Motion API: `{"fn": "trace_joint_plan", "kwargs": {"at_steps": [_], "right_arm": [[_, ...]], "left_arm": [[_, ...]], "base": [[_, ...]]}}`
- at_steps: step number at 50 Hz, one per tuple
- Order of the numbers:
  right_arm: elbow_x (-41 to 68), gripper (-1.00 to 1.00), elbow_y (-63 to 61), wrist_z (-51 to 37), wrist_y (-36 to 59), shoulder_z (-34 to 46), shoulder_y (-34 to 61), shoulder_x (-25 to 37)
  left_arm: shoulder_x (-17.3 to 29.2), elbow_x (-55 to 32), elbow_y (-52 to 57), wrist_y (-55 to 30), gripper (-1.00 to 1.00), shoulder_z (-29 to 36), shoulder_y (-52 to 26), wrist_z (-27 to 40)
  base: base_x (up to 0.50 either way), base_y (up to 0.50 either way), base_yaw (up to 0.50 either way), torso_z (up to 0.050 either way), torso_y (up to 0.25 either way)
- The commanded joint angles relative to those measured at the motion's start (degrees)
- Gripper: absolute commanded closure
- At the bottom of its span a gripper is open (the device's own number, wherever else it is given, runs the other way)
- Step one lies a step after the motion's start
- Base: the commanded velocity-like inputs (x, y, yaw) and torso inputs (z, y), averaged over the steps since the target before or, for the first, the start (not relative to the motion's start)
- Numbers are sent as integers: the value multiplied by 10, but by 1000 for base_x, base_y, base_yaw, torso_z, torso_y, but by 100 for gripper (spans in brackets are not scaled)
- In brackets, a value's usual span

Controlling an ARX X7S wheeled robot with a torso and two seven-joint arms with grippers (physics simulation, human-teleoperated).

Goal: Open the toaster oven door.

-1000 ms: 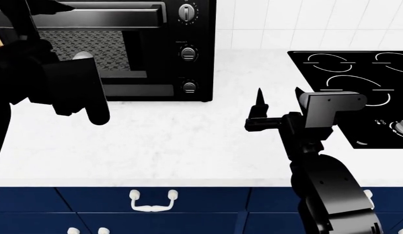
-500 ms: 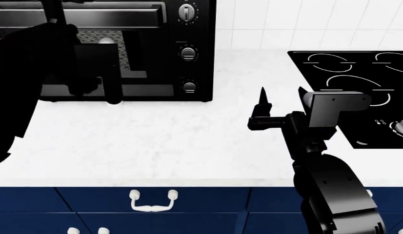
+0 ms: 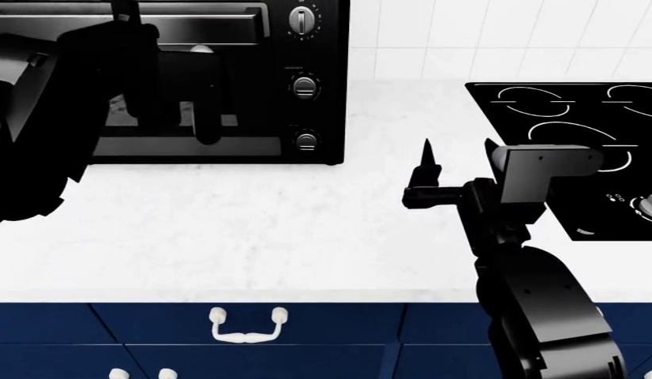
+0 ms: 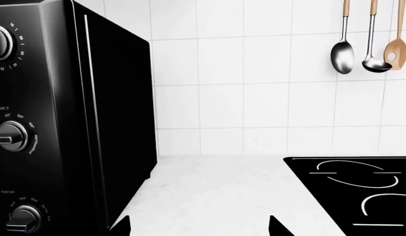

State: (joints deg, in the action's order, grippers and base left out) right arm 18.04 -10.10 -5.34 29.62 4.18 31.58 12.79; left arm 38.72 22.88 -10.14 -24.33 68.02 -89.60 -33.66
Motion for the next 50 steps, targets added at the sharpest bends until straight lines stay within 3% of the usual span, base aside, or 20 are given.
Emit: {"fn": "trace_joint_plan", "kwargs": {"at_steps": [1, 31, 32, 46, 50], "right_arm": [[2, -100, 1, -4, 2, 0, 3, 4], [4, -100, 11, -11, 1, 6, 13, 11], [5, -100, 9, -12, 3, 6, 13, 11], [10, -100, 4, -16, 3, 7, 11, 13], [12, -100, 6, -15, 2, 8, 13, 11]], "left_arm": [[-34, 1, -73, 35, -100, 10, -12, 14], [-97, 3, -216, 108, -100, 30, -24, 51], [-96, 3, -215, 107, 100, 30, -23, 51], [-73, 5, -178, 100, 100, 29, -9, 50], [-36, 6, -111, 82, 100, 26, 12, 41]], "base": [[0, 0, 0, 0, 0], [0, 0, 0, 0, 0], [0, 0, 0, 0, 0], [0, 0, 0, 0, 0], [0, 0, 1, 0, 0]]}}
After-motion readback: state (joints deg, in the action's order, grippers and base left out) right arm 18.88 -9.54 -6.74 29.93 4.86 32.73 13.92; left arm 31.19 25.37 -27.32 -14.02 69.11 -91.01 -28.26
